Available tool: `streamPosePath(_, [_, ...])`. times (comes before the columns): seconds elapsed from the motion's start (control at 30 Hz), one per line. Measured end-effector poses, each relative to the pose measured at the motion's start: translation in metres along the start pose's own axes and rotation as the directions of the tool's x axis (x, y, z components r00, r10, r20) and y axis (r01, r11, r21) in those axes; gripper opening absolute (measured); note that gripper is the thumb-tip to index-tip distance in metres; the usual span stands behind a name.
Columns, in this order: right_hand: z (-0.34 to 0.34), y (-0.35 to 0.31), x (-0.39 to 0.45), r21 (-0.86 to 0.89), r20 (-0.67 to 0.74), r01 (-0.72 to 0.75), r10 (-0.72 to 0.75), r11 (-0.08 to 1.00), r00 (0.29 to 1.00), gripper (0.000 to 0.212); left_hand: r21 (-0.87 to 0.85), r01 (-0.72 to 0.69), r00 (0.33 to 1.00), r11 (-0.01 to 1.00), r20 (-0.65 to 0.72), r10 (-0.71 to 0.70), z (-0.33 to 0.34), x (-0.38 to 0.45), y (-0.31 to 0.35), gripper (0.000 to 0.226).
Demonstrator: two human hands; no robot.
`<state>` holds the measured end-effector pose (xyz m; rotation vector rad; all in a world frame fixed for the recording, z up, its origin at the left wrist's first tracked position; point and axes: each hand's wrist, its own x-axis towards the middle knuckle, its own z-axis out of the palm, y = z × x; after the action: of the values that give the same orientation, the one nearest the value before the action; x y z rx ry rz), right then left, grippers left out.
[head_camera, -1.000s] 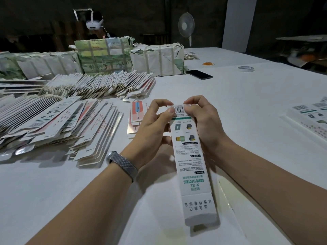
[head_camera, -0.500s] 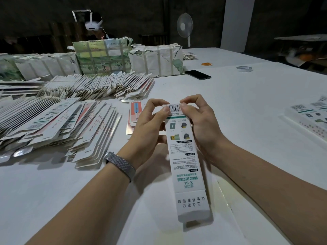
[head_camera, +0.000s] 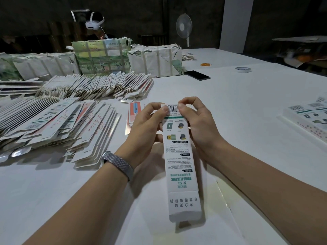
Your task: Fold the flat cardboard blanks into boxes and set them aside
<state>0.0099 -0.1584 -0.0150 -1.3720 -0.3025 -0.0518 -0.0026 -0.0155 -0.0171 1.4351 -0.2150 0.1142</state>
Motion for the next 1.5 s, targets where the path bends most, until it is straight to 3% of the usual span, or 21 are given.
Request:
streamPosePath(0.1, [0.0,0.002,0.002,-0.028,-0.007,0.022,-0.022,0.999,1.0,0.007,0.002,-0.008,1.0,1.0,-0.016,0.008,-0.001,0.0,-0.001,0.014])
streamPosePath(0.2, [-0.002,0.004,0.004,-0.205,-0.049,0.053,-0.065,0.977,0.997,0.011,-0.013,-0.015,0.998,1.0,-0.057,0.014,-0.001,0.001,-0.004,0.013])
streamPosePath(0.4, [-0.006,-0.003,0.001,-0.473,0.053,0.052,-0.031,0.88,0.998,0.058,0.01,-0.065,0.985,0.998,-0.158,0.066,0.0,0.003,-0.008,0.02])
streamPosePath(0.53, [-0.004,-0.015,-0.005,-0.573,0.109,0.043,0.024,0.818,0.994,0.04,0.067,-0.084,0.983,0.994,-0.16,0.094,0.001,0.001,-0.006,0.04])
streamPosePath(0.57, [-0.004,-0.017,-0.005,-0.598,0.107,0.041,0.029,0.801,0.994,0.049,0.087,-0.095,0.982,0.992,-0.157,0.108,0.0,0.0,-0.005,0.04])
streamPosePath(0.63, [-0.005,-0.02,-0.005,-0.641,0.105,0.039,0.037,0.766,0.994,0.073,0.153,-0.109,0.979,0.982,-0.153,0.132,-0.005,0.001,-0.005,0.037])
streamPosePath(0.73, [-0.009,-0.027,-0.005,-0.713,0.086,0.063,-0.002,0.699,0.996,0.067,0.26,-0.15,0.975,0.954,-0.124,0.187,-0.012,0.005,-0.012,0.015])
streamPosePath(0.8, [-0.014,-0.029,-0.002,-0.779,0.056,0.05,-0.01,0.625,0.998,0.068,0.302,-0.21,0.963,0.93,-0.1,0.25,-0.015,0.008,-0.016,0.005])
streamPosePath(0.87, [-0.029,-0.035,0.003,-0.844,0.023,0.039,-0.036,0.535,0.999,0.068,0.365,-0.261,0.952,0.894,-0.057,0.301,-0.017,0.011,-0.022,0.01])
streamPosePath(0.97, [-0.069,-0.056,0.001,-0.904,-0.044,-0.009,-0.071,0.428,0.997,0.065,0.434,-0.244,0.96,0.867,-0.017,0.278,-0.022,0.015,-0.026,0.014])
streamPosePath(1.03, [-0.106,-0.072,-0.003,-0.952,-0.099,-0.079,-0.054,0.296,0.994,0.06,0.473,-0.227,0.966,0.852,-0.003,0.259,-0.03,0.02,-0.033,0.034])
streamPosePath(1.13, [-0.168,-0.095,-0.007,-0.972,-0.228,-0.223,-0.061,0.075,0.972,0.054,0.536,-0.192,0.975,0.822,0.007,0.224,-0.039,0.032,-0.049,0.041])
streamPosePath(1.23, [-0.23,-0.113,-0.009,-0.923,-0.383,-0.385,-0.133,0.011,0.914,0.05,0.566,-0.187,0.976,0.803,0.017,0.216,-0.046,0.041,-0.061,0.043])
streamPosePath(1.37, [-0.297,-0.117,-0.017,-0.851,-0.49,-0.491,-0.058,-0.188,0.87,0.042,0.665,-0.078,0.983,0.743,-0.073,0.168,-0.043,0.055,-0.098,0.026])
streamPosePath(1.43, [-0.313,-0.114,-0.018,-0.832,-0.468,-0.48,-0.111,-0.279,0.877,0.042,0.628,0.128,0.978,0.768,-0.21,0.009,-0.034,0.061,-0.132,0.029])
streamPosePath(1.5, [-0.31,-0.11,-0.016,-0.854,-0.359,-0.417,-0.227,-0.31,0.905,0.04,0.6,0.233,0.971,0.765,-0.188,-0.148,-0.027,0.052,-0.158,0.027])
